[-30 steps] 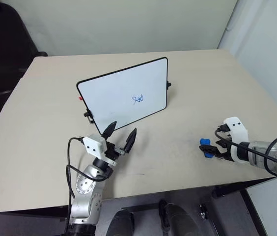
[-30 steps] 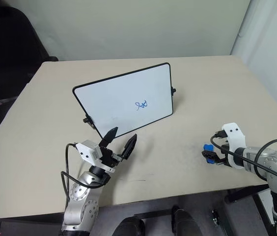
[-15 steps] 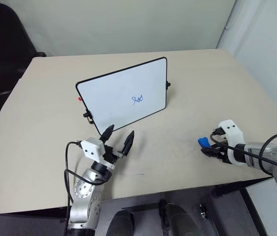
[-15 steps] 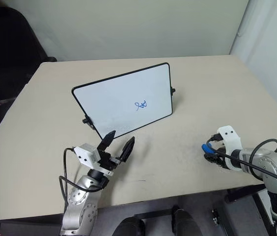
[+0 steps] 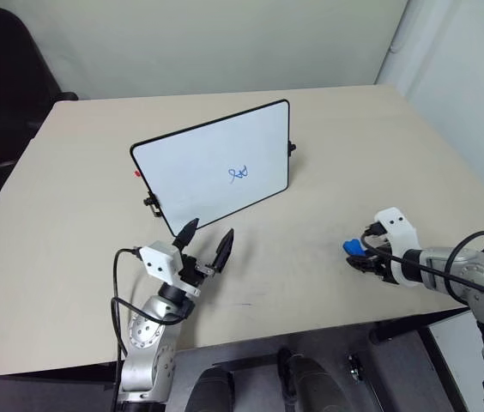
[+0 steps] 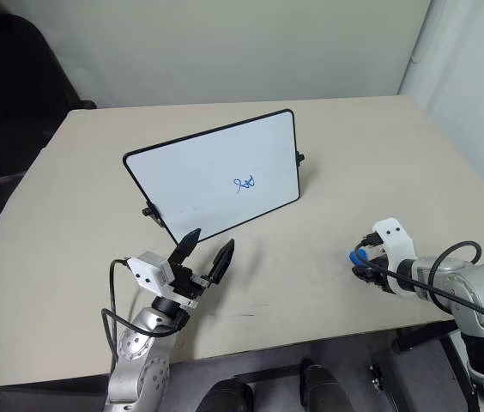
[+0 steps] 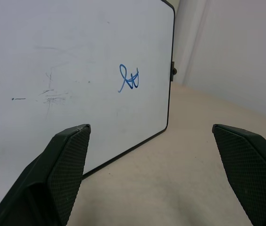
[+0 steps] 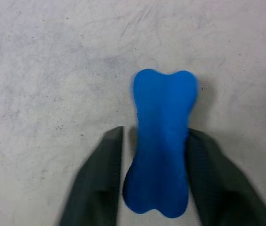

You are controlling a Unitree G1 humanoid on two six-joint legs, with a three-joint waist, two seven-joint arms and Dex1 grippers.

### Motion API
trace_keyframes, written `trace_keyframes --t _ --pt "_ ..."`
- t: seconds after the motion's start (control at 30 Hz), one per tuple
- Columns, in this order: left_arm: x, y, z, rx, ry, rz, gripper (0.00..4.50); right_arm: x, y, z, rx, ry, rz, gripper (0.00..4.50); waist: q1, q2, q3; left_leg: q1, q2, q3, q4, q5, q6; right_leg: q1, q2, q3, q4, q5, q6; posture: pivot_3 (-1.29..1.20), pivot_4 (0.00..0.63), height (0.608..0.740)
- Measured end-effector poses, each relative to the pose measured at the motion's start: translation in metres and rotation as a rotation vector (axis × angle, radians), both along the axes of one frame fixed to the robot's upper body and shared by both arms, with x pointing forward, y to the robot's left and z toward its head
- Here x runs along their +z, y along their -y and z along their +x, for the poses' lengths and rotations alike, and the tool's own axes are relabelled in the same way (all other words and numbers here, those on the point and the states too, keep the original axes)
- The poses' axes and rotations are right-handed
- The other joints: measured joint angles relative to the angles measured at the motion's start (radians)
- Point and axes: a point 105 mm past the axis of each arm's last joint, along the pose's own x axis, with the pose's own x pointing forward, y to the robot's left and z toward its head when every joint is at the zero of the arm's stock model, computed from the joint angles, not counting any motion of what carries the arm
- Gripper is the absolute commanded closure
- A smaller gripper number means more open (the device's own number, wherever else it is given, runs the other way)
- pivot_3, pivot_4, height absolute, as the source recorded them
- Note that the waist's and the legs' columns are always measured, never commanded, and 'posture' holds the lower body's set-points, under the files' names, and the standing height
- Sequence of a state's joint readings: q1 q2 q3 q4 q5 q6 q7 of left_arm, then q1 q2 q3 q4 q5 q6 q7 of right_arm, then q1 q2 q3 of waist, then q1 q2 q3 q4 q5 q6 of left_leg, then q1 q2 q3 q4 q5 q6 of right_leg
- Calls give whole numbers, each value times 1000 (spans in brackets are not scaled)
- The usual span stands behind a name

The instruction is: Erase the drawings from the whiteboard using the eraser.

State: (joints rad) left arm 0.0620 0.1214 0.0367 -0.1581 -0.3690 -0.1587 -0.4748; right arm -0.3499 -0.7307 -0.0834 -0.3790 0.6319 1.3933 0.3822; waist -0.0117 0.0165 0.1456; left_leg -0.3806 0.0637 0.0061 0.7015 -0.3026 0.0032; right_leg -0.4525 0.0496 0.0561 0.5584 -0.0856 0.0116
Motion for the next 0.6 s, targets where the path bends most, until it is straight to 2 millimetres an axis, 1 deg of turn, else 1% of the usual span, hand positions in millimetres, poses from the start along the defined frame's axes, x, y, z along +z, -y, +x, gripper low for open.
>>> trace_keyframes --t 0.17,0.3,0.37,0.47,0.6 --pt "0 -3 0 10 0 0 0 -1 -2 1 13 2 3 3434 0 0 0 0 0 0 0 0 0 0 0 0 0 0 0 0 150 740" --pt "0 -4 0 16 0 0 0 0 -2 3 23 9 0 4044 -1 0 0 0 0 1 0 0 0 0 0 1 0 0 0 0 150 740" --pt "0 -6 0 21 1 0 0 0 -5 3 40 20 0 4049 -2 0 0 0 0 1 0 0 0 0 0 1 0 0 0 0 150 740" --pt "0 -8 0 31 1 0 0 5 -15 5 86 61 34 4049 -2 0 0 0 0 1 0 0 0 0 0 0 0 0 0 0 150 740" --pt "1 -10 0 39 3 2 0 25 -38 13 157 190 126 4049 -3 0 0 0 0 1 0 -1 1 -1 0 1 0 0 0 0 150 740"
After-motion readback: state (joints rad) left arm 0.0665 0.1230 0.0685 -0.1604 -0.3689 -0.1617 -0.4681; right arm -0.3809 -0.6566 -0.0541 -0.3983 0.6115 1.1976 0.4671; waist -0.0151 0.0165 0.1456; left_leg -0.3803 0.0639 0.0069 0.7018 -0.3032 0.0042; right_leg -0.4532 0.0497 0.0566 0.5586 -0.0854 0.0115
